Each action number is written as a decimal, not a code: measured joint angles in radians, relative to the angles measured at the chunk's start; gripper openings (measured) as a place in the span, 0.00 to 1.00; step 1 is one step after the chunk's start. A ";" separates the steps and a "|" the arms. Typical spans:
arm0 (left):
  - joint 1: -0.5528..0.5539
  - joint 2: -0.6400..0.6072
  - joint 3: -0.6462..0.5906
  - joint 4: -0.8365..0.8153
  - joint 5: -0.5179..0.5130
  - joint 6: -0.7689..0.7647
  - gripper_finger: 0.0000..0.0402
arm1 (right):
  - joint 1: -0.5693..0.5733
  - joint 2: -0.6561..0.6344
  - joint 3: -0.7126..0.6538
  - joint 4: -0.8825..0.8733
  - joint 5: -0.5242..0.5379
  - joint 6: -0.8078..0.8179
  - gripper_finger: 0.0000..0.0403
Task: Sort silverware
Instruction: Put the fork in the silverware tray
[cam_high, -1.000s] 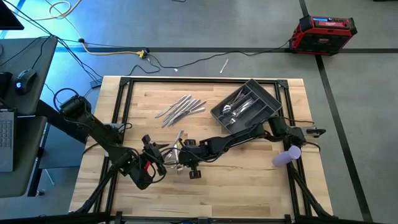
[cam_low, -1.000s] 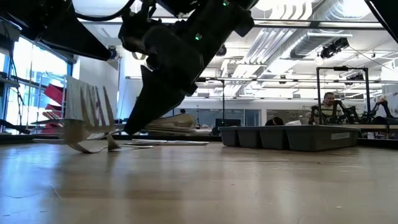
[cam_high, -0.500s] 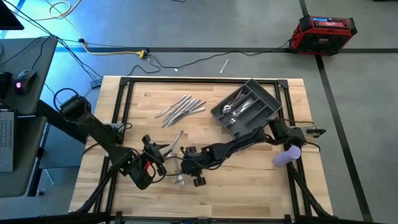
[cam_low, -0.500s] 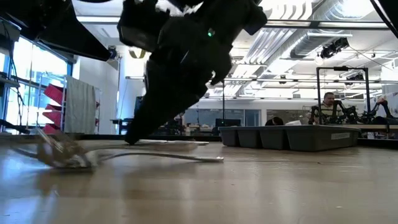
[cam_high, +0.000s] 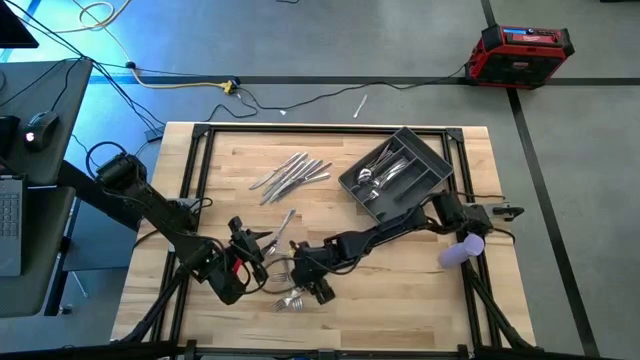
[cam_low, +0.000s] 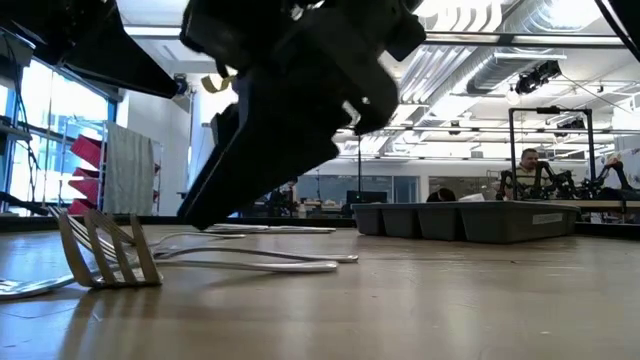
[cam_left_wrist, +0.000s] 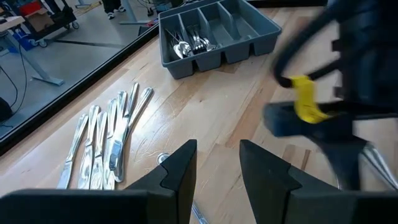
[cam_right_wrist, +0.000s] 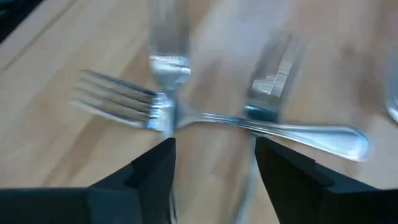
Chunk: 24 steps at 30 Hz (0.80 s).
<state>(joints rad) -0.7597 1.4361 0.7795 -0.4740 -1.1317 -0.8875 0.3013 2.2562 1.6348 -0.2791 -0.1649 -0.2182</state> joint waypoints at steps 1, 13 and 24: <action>0.000 0.000 0.000 0.000 0.000 0.000 0.26 | 0.005 0.000 0.000 0.008 -0.013 -0.008 0.48; 0.000 0.000 0.000 0.000 -0.005 -0.002 0.26 | 0.081 0.027 0.000 0.041 0.179 0.176 0.42; 0.000 0.001 0.000 0.000 0.000 -0.019 0.26 | 0.089 0.092 0.007 0.029 0.245 0.273 0.16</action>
<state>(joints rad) -0.7597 1.4368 0.7799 -0.4736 -1.1321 -0.9067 0.3908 2.3478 1.6417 -0.2505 0.0804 0.0543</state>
